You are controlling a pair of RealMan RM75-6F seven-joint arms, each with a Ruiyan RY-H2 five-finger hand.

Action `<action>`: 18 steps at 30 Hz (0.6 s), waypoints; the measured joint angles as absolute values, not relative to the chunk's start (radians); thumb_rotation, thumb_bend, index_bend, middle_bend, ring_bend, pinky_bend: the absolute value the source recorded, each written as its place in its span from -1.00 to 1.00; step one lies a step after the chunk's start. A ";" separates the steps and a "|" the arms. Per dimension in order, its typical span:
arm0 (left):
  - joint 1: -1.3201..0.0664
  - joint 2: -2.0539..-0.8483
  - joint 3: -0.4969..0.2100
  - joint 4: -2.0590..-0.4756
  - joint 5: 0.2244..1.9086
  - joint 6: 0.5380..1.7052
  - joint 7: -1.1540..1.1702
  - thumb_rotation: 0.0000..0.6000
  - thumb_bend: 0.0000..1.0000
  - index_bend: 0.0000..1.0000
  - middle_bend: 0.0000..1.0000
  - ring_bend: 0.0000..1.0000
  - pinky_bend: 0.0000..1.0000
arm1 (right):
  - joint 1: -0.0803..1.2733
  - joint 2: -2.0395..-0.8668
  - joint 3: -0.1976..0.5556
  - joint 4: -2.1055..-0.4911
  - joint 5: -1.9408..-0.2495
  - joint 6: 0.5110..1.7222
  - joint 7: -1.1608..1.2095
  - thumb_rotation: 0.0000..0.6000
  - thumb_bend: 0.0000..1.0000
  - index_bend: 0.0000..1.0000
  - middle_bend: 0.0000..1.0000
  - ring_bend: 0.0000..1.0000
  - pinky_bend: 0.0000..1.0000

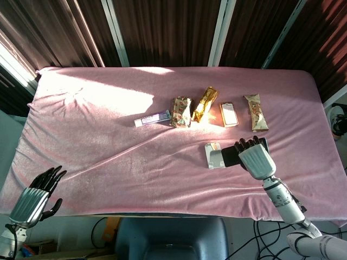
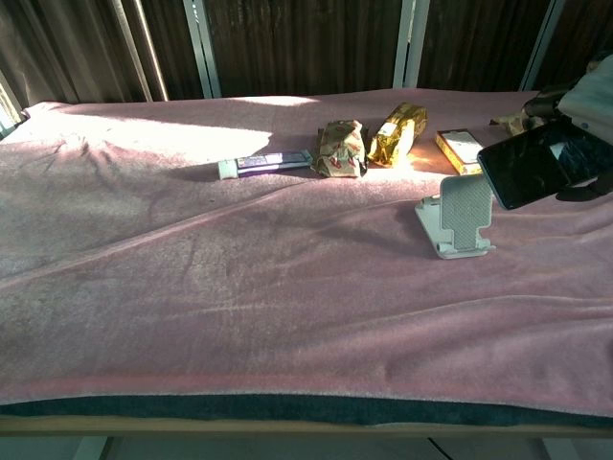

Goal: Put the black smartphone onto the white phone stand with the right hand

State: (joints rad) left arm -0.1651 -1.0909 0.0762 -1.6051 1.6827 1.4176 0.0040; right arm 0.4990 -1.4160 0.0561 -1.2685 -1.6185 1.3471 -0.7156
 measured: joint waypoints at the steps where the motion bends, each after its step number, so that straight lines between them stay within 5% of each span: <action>1: -0.166 -1.091 0.076 -1.605 1.683 1.416 0.005 1.00 -0.18 -1.00 -1.00 -1.00 -0.71 | 0.516 -1.405 0.052 -1.262 -1.673 1.357 -0.784 1.00 -0.46 1.00 0.47 0.33 0.10; 9: -0.170 -1.094 0.076 -1.606 1.683 1.409 0.010 1.00 -0.18 -1.00 -1.00 -1.00 -0.71 | 0.673 -1.312 0.016 -1.214 -2.004 1.357 -1.054 1.00 -0.46 1.00 0.47 0.34 0.02; 18: -0.180 -1.098 0.073 -1.609 1.671 1.387 0.020 1.00 -0.18 -1.00 -1.00 -1.00 -0.71 | 0.840 -1.219 -0.044 -1.179 -2.203 1.197 -1.073 1.00 -0.46 1.00 0.47 0.33 -0.05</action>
State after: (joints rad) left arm -0.1801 -1.0978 0.0735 -1.6086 1.6713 1.3867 0.0204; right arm 0.8398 -1.2186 -0.0438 -1.1787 -2.2029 1.1967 -1.0732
